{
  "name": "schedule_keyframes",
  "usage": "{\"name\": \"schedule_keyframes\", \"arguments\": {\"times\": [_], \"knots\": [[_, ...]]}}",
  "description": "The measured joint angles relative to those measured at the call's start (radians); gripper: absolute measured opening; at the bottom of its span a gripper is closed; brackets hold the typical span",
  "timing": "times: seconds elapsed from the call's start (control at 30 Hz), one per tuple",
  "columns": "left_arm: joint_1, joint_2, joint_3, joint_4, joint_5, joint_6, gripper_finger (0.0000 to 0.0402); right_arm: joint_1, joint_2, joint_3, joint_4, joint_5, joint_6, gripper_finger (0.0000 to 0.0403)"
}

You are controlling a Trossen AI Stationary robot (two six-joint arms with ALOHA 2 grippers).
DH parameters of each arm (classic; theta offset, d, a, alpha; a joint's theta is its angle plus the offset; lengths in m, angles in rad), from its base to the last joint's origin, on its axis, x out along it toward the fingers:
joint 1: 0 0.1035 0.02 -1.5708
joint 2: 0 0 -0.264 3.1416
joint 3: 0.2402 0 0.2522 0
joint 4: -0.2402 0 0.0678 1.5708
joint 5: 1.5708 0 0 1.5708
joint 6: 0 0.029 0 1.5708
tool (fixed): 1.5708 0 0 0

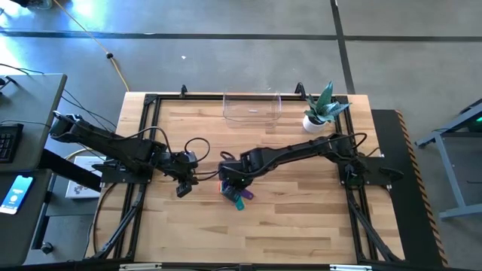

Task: Nest measuring cups in basket
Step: Stack the purple measuring cup on top of the light blue measuring cup

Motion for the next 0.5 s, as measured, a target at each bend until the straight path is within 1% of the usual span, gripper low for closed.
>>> {"name": "schedule_keyframes", "arguments": {"times": [0.23, 0.37, 0.43, 0.5], "knots": [[0.0, 0.0, 0.0, -0.002, 0.0, 0.001, 0.0074, -0.007, -0.001, -0.001, -0.156, 0.079, 0.062, 0.0061], [0.0, 0.0, 0.0, -0.002, 0.0, 0.001, 0.0074, -0.001, 0.006, -0.055, -0.123, 0.028, 0.074, 0.0061], [0.0, 0.0, 0.0, -0.002, 0.0, 0.001, 0.0074, 0.004, 0.007, -0.083, -0.093, 0.017, 0.097, 0.0062], [0.0, 0.0, 0.0, -0.003, 0.0, 0.001, 0.0074, 0.009, 0.007, -0.097, -0.1, 0.007, 0.113, 0.0062]]}}
